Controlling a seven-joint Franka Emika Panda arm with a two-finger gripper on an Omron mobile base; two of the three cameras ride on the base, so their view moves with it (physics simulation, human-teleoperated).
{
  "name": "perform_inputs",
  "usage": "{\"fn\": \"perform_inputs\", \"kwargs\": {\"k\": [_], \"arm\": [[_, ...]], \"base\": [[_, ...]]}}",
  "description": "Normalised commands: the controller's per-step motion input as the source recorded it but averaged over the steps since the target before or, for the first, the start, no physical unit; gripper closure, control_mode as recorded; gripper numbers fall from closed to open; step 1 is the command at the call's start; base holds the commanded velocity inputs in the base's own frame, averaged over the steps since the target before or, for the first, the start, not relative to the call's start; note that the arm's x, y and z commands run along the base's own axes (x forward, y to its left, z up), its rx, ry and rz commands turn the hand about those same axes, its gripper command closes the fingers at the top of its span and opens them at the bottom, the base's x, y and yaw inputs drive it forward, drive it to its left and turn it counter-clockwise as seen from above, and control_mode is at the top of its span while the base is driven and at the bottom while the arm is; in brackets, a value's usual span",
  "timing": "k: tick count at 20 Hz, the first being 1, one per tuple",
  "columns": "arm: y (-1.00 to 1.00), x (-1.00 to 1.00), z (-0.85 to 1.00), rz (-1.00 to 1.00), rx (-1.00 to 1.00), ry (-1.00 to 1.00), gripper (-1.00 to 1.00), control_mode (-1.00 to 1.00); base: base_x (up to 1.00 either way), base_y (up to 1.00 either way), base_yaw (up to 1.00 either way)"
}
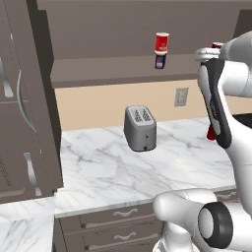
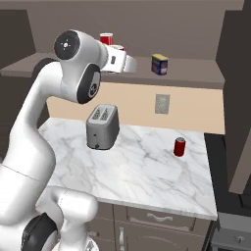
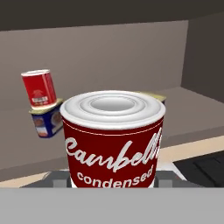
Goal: Stack two cans on top of the other two cans in the cabinet.
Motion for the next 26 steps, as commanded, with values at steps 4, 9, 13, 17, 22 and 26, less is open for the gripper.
{"fn": "perform_inputs", "kwargs": {"k": [4,9,13,17,22,26], "arm": [[-0.31,0.13,0.0,0.1,-0.1,0.0,1.0,-1.0],[-0.29,0.19,0.02,0.05,-0.03,0.0,1.0,-1.0],[-0.17,0.28,0.07,0.0,0.0,0.0,1.0,-1.0],[-0.13,0.39,0.03,0.0,0.0,0.0,1.0,-1.0],[-0.17,0.37,0.01,0.0,0.0,0.01,1.0,-1.0],[-0.26,0.28,0.03,0.0,0.0,0.04,1.0,-1.0]], "base": [[0.0,0.0,0.0],[0.0,0.0,0.0],[0.0,0.0,0.0],[0.0,0.0,0.0],[0.0,0.0,0.0],[0.0,0.0,0.0]]}}
